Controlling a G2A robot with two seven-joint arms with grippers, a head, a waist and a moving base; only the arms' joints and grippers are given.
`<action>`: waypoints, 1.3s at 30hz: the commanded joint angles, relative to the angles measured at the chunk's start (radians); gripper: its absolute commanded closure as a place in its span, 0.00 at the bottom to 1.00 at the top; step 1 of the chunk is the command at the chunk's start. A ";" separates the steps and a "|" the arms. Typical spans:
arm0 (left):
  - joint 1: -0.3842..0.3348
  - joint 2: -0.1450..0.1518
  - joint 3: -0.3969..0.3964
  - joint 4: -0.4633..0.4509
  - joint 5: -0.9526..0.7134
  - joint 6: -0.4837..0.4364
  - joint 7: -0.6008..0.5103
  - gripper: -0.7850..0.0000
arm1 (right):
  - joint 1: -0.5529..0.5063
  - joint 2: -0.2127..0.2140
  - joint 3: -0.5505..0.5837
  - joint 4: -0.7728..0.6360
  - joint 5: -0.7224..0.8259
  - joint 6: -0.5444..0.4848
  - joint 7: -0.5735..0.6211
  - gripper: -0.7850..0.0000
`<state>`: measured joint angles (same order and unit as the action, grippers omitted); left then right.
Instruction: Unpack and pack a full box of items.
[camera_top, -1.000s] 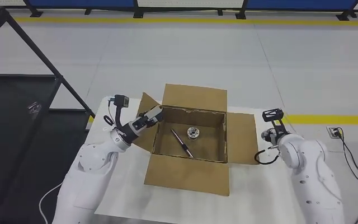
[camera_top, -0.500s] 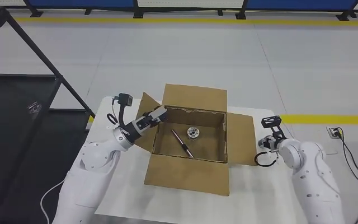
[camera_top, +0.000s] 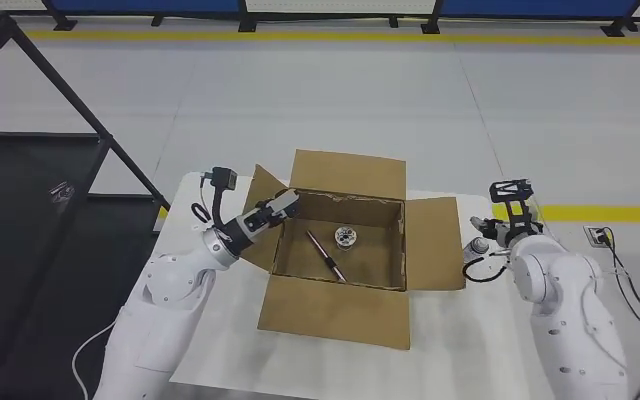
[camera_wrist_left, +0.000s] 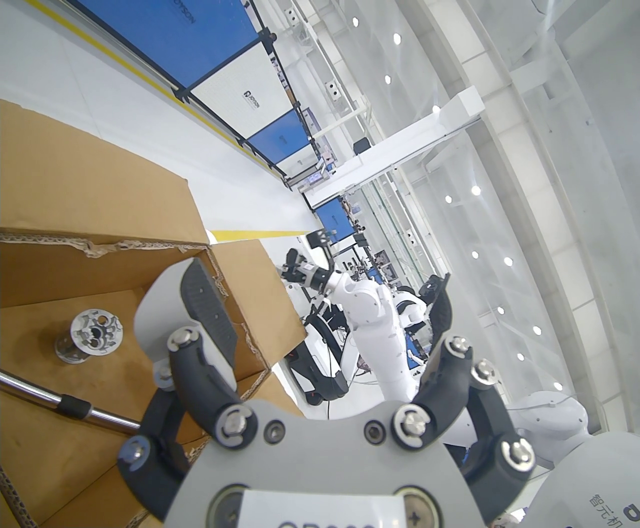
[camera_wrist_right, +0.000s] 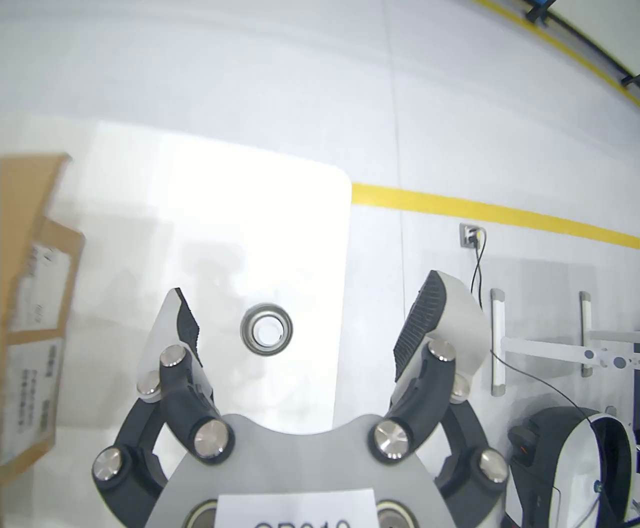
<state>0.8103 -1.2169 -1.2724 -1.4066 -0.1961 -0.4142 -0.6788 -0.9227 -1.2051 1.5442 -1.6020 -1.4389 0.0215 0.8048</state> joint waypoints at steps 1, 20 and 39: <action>0.002 0.001 -0.005 0.001 -0.003 -0.005 0.007 0.00 | -0.058 -0.002 -0.010 -0.172 -0.003 0.027 -0.032 0.00; 0.072 0.012 -0.104 -0.036 -0.048 -0.101 0.125 0.00 | 0.253 -0.069 -0.528 0.024 0.311 -0.396 0.134 0.00; 0.090 0.015 -0.113 -0.040 -0.066 -0.109 0.124 0.00 | 0.611 -0.319 -0.908 0.935 0.477 -0.109 -0.113 0.00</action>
<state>0.9000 -1.2018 -1.3851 -1.4472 -0.2610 -0.5246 -0.5542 -0.3197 -1.5139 0.6395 -0.7106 -0.9723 -0.0891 0.7123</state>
